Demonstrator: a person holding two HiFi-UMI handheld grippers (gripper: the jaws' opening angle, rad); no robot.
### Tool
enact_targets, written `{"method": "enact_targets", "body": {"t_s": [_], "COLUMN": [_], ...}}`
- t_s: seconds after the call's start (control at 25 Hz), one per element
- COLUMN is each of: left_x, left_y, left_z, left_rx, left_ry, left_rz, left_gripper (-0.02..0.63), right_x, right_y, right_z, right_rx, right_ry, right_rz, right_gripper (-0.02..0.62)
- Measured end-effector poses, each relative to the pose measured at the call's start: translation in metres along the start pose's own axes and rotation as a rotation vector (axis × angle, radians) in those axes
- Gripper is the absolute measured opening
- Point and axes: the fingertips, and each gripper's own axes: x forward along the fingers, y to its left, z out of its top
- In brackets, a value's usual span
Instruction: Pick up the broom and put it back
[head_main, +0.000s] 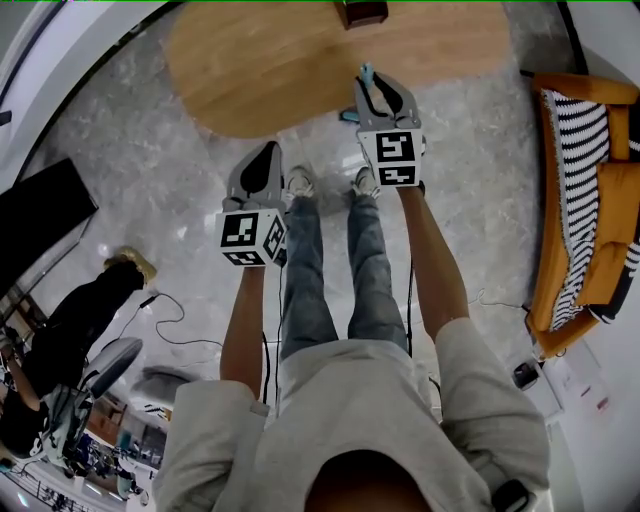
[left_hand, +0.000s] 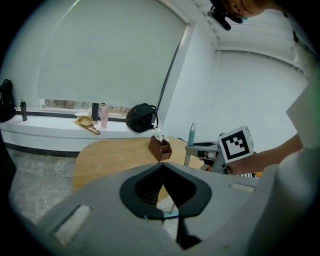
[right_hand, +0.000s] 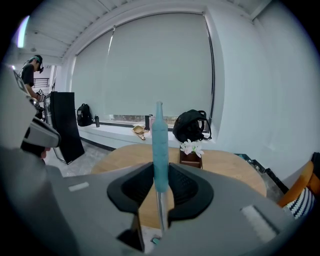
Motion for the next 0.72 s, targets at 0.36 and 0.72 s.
{"method": "enact_targets", "body": {"t_s": [0.36, 0.72], "left_x": [0.001, -0.004], "left_y": [-0.012, -0.036], "left_z": [0.018, 0.056], "left_rx": [0.019, 0.048], "left_ry": [-0.023, -0.067], "left_rz": [-0.019, -0.039], "left_gripper": [0.003, 0.003], "right_x": [-0.036, -0.088], "right_y": [0.002, -0.005], "right_z": [-0.003, -0.001], "right_rx": [-0.039, -0.016], "right_ry": [-0.003, -0.001], "right_rz": [-0.007, -0.042], "right_gripper": [0.089, 0.089]}}
